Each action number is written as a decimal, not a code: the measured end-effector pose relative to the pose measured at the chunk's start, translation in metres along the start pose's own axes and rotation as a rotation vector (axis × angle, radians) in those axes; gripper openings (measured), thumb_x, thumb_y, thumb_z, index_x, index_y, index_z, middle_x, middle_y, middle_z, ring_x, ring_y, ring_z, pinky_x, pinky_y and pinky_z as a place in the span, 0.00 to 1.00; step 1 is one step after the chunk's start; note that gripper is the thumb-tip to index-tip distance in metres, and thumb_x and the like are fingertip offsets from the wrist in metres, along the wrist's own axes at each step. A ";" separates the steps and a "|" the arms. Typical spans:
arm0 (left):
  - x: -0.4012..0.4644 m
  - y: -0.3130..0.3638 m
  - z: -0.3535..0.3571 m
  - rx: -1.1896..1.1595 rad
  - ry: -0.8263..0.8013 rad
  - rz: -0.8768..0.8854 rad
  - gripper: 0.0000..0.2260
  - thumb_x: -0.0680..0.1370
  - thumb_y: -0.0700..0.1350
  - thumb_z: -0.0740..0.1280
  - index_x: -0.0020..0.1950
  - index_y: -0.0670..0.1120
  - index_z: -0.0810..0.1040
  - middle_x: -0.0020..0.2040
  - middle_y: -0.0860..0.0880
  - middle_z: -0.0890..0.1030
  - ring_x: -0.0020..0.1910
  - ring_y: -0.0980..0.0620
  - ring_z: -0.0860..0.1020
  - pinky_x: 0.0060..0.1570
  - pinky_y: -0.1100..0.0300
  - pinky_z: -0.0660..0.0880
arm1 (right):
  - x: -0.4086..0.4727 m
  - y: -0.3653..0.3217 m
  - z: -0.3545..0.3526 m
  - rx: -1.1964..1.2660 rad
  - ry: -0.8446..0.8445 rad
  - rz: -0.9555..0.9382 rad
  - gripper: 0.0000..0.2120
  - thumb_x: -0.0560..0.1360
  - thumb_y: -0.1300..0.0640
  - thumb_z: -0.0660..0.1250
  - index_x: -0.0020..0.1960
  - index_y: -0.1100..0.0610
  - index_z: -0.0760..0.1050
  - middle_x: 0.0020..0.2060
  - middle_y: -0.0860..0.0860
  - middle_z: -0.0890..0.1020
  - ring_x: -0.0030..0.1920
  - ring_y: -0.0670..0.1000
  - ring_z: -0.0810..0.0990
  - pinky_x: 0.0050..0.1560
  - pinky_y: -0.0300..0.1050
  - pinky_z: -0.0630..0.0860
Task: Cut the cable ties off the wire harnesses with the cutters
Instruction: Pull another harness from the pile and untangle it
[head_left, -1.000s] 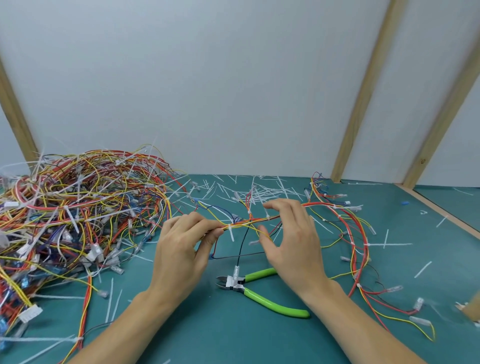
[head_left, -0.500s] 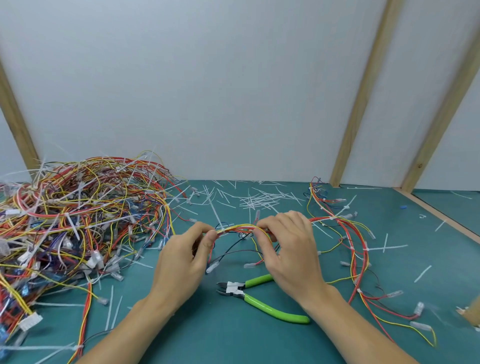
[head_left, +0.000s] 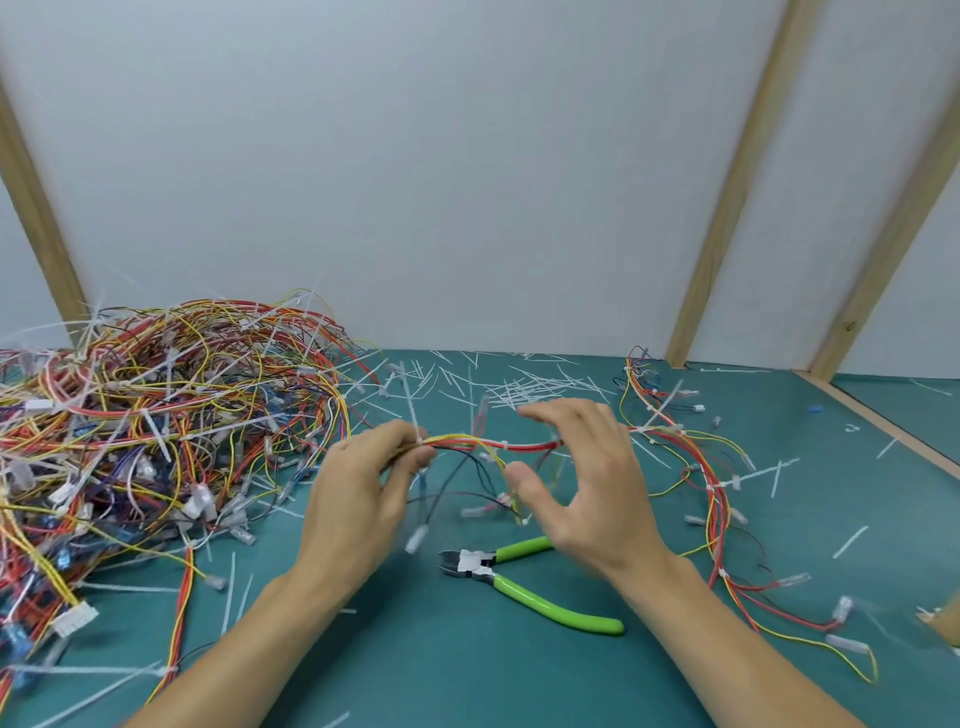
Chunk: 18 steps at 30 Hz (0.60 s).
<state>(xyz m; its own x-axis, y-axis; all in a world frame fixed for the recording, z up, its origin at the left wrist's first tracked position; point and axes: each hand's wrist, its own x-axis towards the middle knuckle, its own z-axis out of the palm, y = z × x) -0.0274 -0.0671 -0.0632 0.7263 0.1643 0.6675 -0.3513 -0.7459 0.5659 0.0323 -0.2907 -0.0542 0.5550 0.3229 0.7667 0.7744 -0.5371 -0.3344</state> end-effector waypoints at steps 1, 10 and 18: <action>0.001 -0.001 -0.003 -0.055 0.030 -0.030 0.07 0.81 0.48 0.68 0.43 0.48 0.77 0.35 0.57 0.77 0.34 0.58 0.72 0.37 0.67 0.65 | 0.000 0.001 -0.001 -0.008 -0.020 0.030 0.21 0.77 0.42 0.67 0.65 0.51 0.78 0.58 0.43 0.79 0.60 0.47 0.76 0.62 0.44 0.69; 0.004 -0.002 -0.006 -0.129 0.063 -0.146 0.13 0.75 0.29 0.70 0.51 0.47 0.80 0.50 0.55 0.82 0.52 0.62 0.78 0.53 0.71 0.71 | 0.000 0.010 0.005 -0.069 -0.049 0.071 0.12 0.81 0.43 0.64 0.46 0.50 0.77 0.39 0.43 0.75 0.42 0.46 0.74 0.49 0.43 0.67; 0.003 0.022 -0.013 -0.075 0.305 0.064 0.20 0.71 0.39 0.66 0.63 0.44 0.73 0.60 0.52 0.74 0.61 0.50 0.73 0.64 0.61 0.67 | -0.004 0.000 0.007 -0.069 0.078 0.012 0.07 0.75 0.52 0.77 0.43 0.48 0.80 0.37 0.42 0.77 0.34 0.37 0.69 0.34 0.38 0.70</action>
<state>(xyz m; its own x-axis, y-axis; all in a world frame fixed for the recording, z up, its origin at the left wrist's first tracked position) -0.0408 -0.0748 -0.0428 0.4946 0.3131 0.8107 -0.4417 -0.7128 0.5448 0.0324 -0.2868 -0.0609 0.5364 0.2561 0.8042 0.7438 -0.5937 -0.3071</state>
